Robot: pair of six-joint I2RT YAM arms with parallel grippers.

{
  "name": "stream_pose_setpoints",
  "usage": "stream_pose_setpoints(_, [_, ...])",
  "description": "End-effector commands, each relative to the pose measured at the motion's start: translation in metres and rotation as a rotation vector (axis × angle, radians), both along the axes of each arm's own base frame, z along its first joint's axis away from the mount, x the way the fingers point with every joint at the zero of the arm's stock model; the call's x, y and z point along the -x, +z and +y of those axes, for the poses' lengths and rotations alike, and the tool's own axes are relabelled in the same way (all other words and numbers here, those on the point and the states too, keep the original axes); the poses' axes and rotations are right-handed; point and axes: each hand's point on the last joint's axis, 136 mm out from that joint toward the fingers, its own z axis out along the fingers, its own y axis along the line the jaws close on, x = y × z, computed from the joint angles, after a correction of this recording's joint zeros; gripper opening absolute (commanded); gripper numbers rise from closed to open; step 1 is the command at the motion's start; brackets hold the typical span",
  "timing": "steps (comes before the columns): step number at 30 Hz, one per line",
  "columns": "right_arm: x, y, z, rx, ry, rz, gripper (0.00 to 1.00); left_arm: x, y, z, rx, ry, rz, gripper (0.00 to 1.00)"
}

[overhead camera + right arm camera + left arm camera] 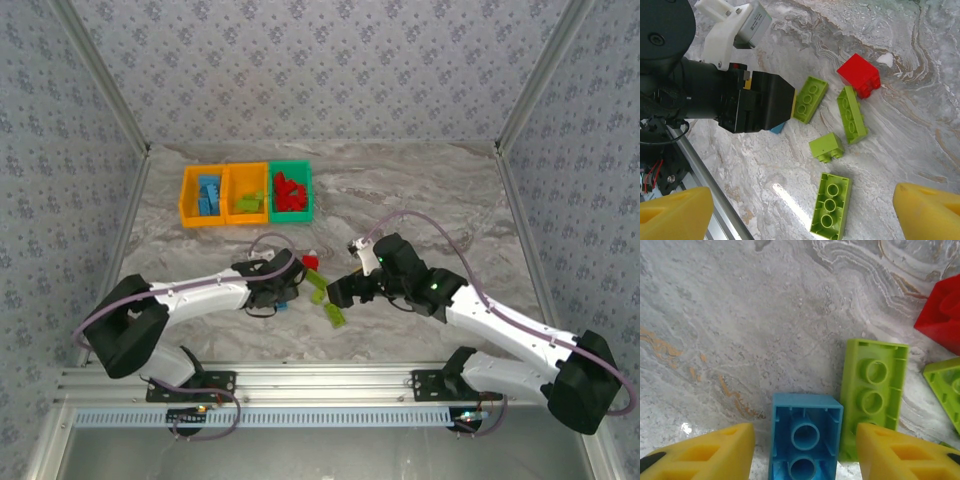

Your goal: Sort the legos into containers by color

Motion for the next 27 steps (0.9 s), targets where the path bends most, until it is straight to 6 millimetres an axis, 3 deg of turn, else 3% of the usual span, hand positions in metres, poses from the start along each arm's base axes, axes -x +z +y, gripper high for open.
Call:
stream_pose_setpoints(1, [-0.003, 0.009, 0.003, -0.001, -0.005, -0.013, 0.95, -0.003, 0.004, -0.005, 0.008, -0.028, -0.001, 0.56])
stream_pose_setpoints(8, [-0.003, 0.007, 0.003, 0.007, -0.005, -0.011, 0.95, 0.005, -0.004, 0.002, 0.001, -0.018, 0.021, 0.49])
stream_pose_setpoints(13, [-0.002, 0.006, 0.004, 0.005, -0.004, -0.005, 0.95, 0.011, -0.010, 0.009, -0.028, -0.024, 0.049, 0.37])
stream_pose_setpoints(16, [0.001, 0.006, 0.006, 0.000, 0.014, 0.004, 0.95, 0.011, -0.004, 0.012, -0.024, -0.018, 0.039, 0.33])
stream_pose_setpoints(19, [0.005, 0.003, 0.009, 0.004, 0.041, 0.019, 0.95, 0.004, 0.016, 0.015, -0.019, -0.019, -0.013, 0.32])
stream_pose_setpoints(22, [0.009, 0.002, 0.013, 0.018, 0.065, 0.020, 0.95, -0.016, 0.054, 0.029, -0.031, 0.001, -0.119, 0.32])
stream_pose_setpoints(27, [0.003, 0.006, 0.012, 0.035, 0.041, -0.010, 0.95, -0.078, 0.127, 0.082, -0.075, 0.102, -0.350, 0.32])
